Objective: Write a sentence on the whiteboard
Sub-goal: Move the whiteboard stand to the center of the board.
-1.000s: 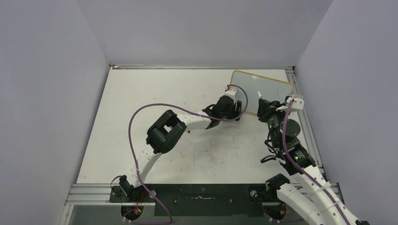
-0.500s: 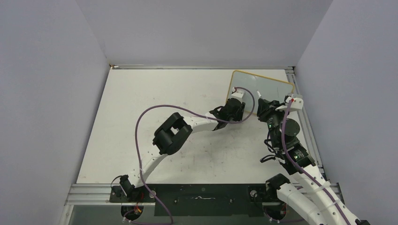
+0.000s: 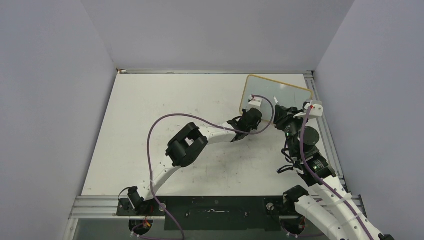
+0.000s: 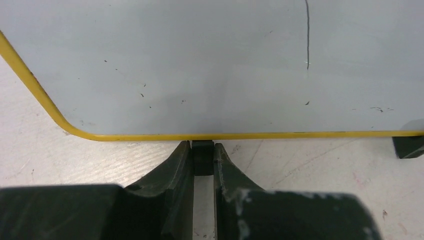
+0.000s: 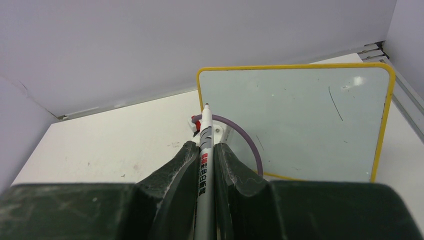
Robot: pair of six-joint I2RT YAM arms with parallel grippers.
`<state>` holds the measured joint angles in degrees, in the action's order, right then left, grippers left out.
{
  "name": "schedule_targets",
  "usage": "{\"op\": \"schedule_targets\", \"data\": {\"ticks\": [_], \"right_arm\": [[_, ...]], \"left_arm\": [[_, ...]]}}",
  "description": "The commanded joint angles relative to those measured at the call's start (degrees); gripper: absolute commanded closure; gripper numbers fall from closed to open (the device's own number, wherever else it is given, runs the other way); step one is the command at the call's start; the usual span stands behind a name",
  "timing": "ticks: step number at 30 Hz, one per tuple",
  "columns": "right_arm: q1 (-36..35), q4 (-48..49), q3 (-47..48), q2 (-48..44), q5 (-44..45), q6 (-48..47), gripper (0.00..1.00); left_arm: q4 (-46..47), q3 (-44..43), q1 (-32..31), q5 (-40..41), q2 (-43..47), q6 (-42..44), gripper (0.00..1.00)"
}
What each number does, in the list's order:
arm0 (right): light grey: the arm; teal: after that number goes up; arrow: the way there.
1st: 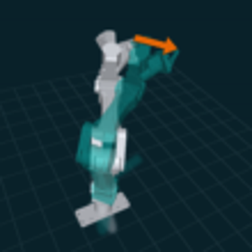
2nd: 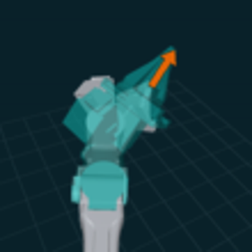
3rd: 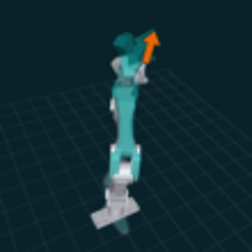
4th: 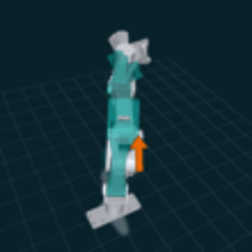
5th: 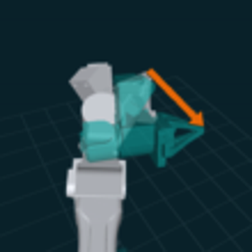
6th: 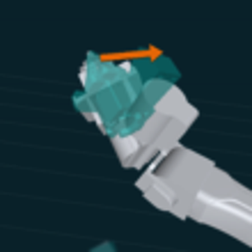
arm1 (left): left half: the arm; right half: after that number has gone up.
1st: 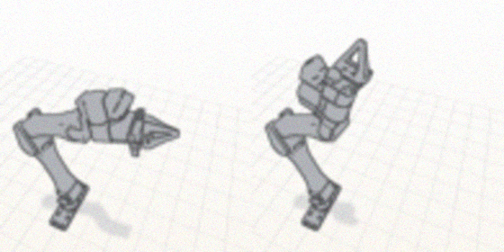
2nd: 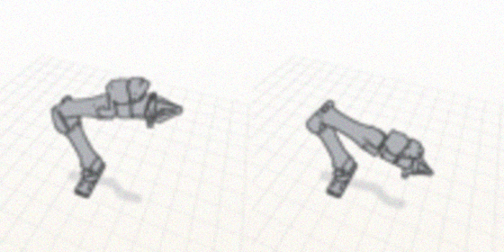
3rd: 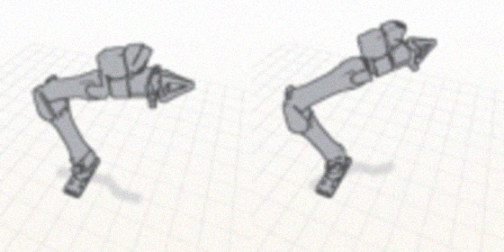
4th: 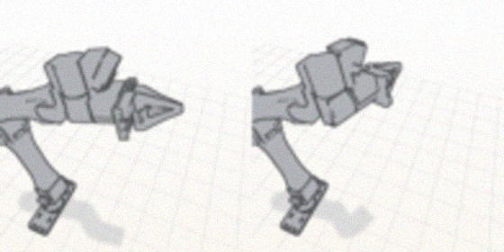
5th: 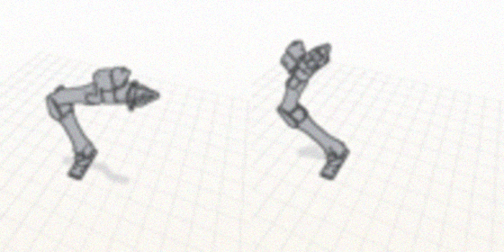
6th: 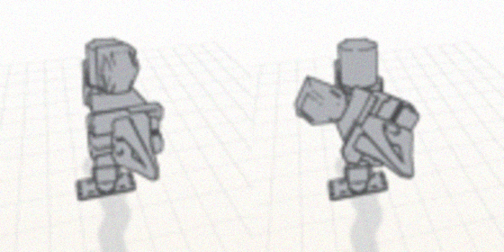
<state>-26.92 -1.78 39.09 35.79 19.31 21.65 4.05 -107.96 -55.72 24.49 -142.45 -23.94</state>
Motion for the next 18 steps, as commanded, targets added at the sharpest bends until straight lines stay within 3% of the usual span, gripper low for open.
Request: {"op": "schedule_targets", "data": {"ticks": [1, 12, 18], "right_arm": [[0.4, 2.2, 1.5, -0.2, 0.5, 0.3, 0.95], [0.4, 2.0, 1.0, -0.4, -1.3, 1.9, 0.95], [0.3, 0.8, 0.5, -0.1, -2.4, 3.0, 0.95]], "left_arm": [[1.4, 4.8, -1.2, 9.9, 3.8, -2.0, 1.00], [1.7, 23.6, -5.2, 25.8, 14.6, -12.8, 1.00], [-1.4, 27.9, -6.3, 24.5, 16.8, -19.7, 1.00]]}}
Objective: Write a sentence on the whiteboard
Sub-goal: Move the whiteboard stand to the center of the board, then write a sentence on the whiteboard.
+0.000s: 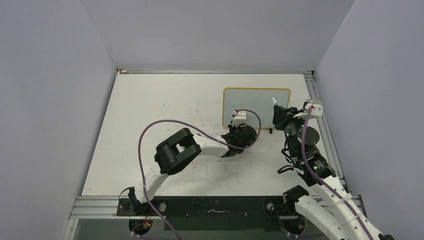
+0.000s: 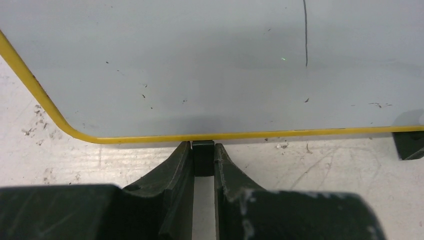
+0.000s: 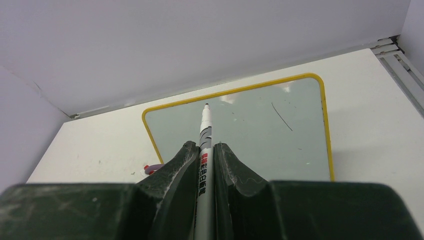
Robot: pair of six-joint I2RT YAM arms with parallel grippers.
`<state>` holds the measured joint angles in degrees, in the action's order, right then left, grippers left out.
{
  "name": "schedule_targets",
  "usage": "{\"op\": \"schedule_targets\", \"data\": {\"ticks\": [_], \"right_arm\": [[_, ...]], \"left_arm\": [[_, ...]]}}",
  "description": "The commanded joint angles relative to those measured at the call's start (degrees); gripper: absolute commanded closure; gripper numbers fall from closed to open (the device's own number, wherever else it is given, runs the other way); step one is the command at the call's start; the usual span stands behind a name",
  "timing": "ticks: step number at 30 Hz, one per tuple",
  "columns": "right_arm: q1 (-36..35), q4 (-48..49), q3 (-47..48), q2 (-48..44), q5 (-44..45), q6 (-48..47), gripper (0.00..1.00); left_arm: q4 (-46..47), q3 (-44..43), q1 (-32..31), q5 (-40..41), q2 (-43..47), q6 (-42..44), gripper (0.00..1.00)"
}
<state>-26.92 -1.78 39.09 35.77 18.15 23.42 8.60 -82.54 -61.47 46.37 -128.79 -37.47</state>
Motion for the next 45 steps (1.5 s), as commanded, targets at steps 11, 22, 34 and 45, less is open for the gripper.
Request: {"op": "schedule_targets", "data": {"ticks": [11, 22, 34, 45], "right_arm": [[0.4, -1.3, 1.2, -0.9, -2.4, 2.7, 0.95], [0.3, -3.0, 2.6, -0.8, -3.6, 2.9, 0.95], [0.4, -1.4, 1.1, -1.8, -10.3, -1.4, 0.95], [1.7, 5.7, -0.8, 4.1, -24.0, -4.3, 0.95]], "left_arm": [[-6.7, 9.2, -1.9, -3.1, 9.5, -10.4, 0.78], [0.0, 22.3, -5.0, -8.2, 21.1, -11.1, 0.36], [-3.9, 30.8, -3.3, -18.3, 38.0, -6.0, 0.26], [-12.1, 26.3, 19.1, -54.4, 51.9, 9.2, 0.25]]}}
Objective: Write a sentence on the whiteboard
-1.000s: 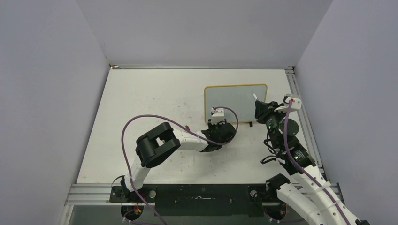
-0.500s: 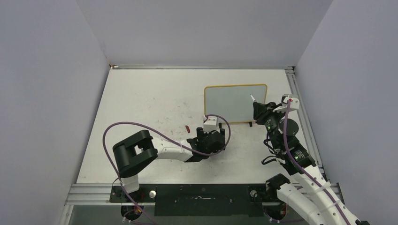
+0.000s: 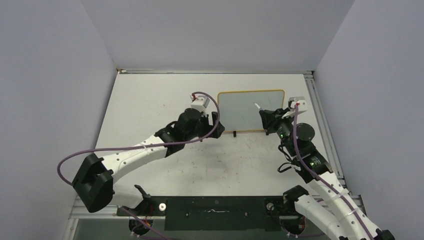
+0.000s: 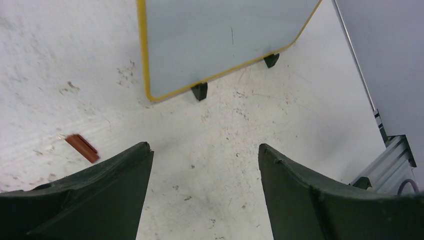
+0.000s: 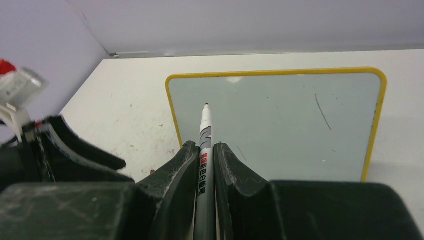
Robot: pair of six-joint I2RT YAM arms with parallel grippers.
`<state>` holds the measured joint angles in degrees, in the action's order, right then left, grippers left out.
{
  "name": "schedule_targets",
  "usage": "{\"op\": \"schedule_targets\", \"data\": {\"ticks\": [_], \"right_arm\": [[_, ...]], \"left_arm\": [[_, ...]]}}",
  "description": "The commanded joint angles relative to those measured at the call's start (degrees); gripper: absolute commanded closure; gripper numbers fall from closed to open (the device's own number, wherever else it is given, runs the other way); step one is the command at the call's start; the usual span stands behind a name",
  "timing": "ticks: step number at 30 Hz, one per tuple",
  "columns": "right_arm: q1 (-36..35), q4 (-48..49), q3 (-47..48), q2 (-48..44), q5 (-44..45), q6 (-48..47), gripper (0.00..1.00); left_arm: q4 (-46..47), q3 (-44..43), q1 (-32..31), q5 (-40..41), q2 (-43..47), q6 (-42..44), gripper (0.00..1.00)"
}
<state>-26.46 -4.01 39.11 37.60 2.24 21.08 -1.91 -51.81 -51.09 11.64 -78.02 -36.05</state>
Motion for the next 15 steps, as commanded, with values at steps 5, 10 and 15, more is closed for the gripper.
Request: {"op": "schedule_targets", "data": {"ticks": [5, 10, 15], "right_arm": [[7.4, 18.1, -4.2, 6.4, -17.8, 2.6, 0.95], [14.6, 33.0, -6.8, 12.9, -33.2, 8.6, 0.95], [15.4, 37.8, -7.6, 17.1, -33.8, 7.8, 0.95]], "left_arm": [[0.0, -13.6, 18.2, -36.4, -6.5, 16.5, 0.25], [7.8, -20.1, 23.3, -48.1, -17.2, 19.2, 0.25], [13.8, -24.3, 27.0, -52.8, -25.0, 18.0, 0.25]]}}
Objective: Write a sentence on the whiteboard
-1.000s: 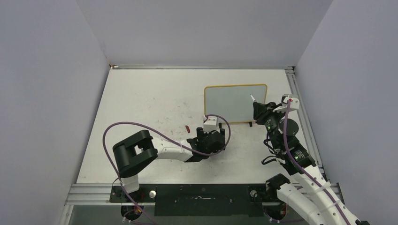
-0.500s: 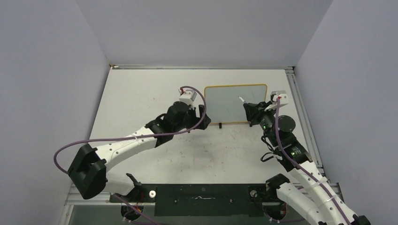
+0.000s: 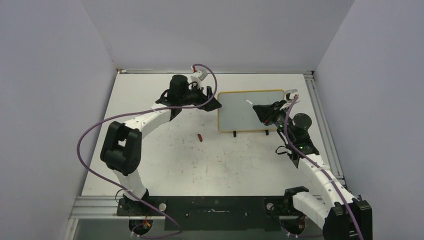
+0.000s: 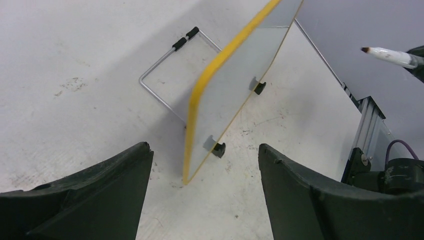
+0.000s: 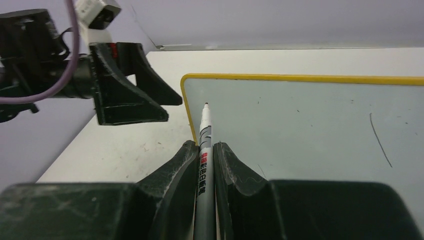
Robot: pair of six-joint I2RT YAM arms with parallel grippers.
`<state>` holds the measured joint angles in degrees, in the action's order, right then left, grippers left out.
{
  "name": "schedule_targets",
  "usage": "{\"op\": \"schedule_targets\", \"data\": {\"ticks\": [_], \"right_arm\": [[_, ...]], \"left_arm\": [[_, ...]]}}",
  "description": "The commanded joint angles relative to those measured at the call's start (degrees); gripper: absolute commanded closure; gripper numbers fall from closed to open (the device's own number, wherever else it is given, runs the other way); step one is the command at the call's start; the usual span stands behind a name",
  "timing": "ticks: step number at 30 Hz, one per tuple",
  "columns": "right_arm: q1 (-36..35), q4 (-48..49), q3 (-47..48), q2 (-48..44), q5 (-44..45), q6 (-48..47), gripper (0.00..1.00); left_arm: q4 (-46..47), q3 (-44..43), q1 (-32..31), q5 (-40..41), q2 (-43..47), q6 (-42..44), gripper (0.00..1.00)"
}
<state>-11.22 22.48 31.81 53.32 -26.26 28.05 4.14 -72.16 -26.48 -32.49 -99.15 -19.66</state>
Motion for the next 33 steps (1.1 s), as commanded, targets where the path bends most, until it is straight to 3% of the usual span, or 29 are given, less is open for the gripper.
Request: {"op": "schedule_targets", "data": {"ticks": [1, 5, 10, 21, 30, 33], "right_arm": [[0.2, 11.3, -0.3, 2.0, -5.0, 0.4, 0.95], [-0.4, 11.6, 0.0, 4.3, -3.2, -1.2, 0.95], [-2.7, 13.0, 1.2, 8.0, -2.3, -2.5, 0.95], [-7.7, 14.4, 4.6, 14.2, 0.5, -4.3, 0.95], [-13.4, 8.6, 5.1, 11.7, 7.7, -10.8, 0.95], [-15.8, 9.0, 3.5, 9.7, 12.0, -11.5, 0.95]], "left_arm": [[8.3, -4.4, 2.5, -9.9, -5.0, 1.4, 0.25], [9.2, -6.9, 2.3, -15.9, -8.9, 0.5, 0.25], [10.0, -7.9, 2.4, -17.3, -11.7, 0.4, 0.30], [14.3, -8.1, 2.0, -21.0, -15.3, -2.3, 0.62], [17.4, -2.1, 1.1, -22.7, -13.7, 0.0, 1.00], [15.3, -0.3, 0.3, -21.3, -12.7, 3.1, 1.00]]}}
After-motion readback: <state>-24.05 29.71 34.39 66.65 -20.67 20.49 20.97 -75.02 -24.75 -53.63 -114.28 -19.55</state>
